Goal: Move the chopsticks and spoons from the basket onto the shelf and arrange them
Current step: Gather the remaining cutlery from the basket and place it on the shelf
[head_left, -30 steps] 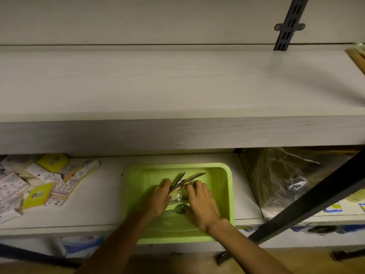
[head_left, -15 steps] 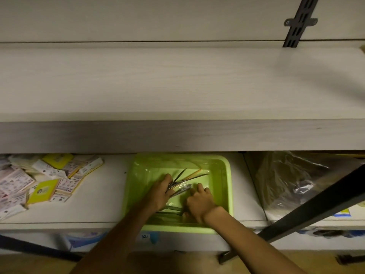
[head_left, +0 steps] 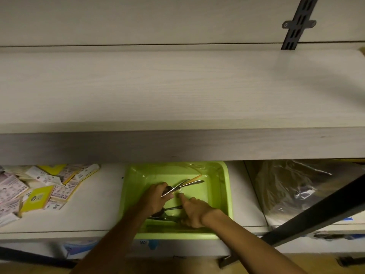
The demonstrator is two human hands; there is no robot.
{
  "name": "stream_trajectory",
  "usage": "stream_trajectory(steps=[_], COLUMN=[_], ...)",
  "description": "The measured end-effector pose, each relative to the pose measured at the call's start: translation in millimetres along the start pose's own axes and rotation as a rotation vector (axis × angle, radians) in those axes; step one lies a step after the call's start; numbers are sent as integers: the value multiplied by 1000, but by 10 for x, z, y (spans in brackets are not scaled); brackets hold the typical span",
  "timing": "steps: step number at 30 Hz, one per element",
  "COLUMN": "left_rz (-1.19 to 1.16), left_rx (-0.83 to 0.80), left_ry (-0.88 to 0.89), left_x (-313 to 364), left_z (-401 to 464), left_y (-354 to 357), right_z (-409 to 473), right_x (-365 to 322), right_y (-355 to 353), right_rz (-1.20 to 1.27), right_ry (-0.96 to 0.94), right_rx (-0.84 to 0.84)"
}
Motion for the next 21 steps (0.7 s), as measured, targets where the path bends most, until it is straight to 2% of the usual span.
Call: stream_trajectory(steps=[4, 7, 12, 17, 21], left_rz=[-16, -77, -298, -319, -297], left_rx=[43, -15, -145, -195, -212], left_ry=[-54, -96, -104, -164, -152], left_x=[-67, -135, -77, -54, -25], left_z=[40, 48, -16, -55, -57], left_y=[-52, 14, 166, 216, 191], right_z=[18, 61, 115, 7, -74], right_x=[-95, -61, -22, -93, -117], right_y=[-24, 5, 148, 210, 142], right_rz=[-112, -147, 17, 27, 40], right_ry=[-79, -62, -17, -67, -74], right_rx=[25, 23, -128, -261, -236])
Point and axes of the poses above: each hand's wrist, its own z-axis towards the middle knuckle, its own y-axis out of the palm, x = y × z, the point moved 10 cm from there along z, towards the middle knuckle, and after that the axes turned 3 degrees about -z, right-handed, at the moved point
